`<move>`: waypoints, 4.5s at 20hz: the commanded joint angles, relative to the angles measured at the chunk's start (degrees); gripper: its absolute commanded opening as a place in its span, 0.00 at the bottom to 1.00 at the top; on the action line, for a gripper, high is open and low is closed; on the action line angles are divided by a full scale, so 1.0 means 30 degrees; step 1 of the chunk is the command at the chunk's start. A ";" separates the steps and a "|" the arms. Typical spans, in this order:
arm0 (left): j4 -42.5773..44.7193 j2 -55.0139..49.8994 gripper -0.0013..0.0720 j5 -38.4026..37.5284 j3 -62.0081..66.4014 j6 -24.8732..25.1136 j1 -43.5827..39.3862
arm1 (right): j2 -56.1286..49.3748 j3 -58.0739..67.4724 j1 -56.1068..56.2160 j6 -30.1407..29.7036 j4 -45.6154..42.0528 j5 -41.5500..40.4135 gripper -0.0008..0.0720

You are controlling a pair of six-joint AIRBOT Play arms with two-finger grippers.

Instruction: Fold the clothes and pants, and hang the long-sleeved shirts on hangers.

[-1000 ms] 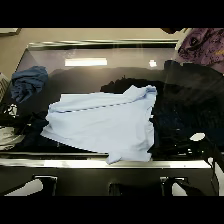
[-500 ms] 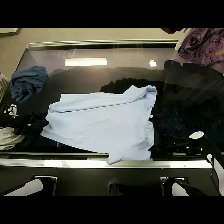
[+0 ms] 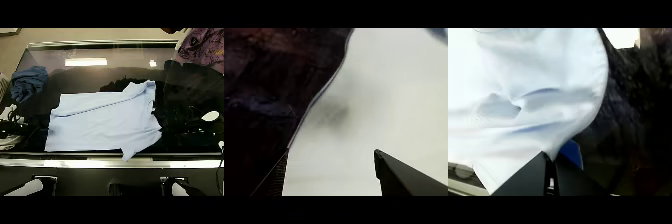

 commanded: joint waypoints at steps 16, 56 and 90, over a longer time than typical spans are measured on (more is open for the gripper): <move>0.0415 0.3679 0.81 -0.1144 -0.5996 -0.0612 0.2892 | 0.0015 0.0743 0.0000 0.0867 -0.0743 -0.0189 0.05; 0.1880 0.3002 0.05 0.2849 2.6272 -0.4699 -0.4284 | 0.0729 2.7205 0.4153 0.3315 -0.6929 -0.1945 0.05; 0.5814 -1.0469 0.05 0.3810 1.6662 -0.4277 -0.6579 | -1.2546 1.8782 0.4189 0.7949 -0.8830 -0.3286 0.05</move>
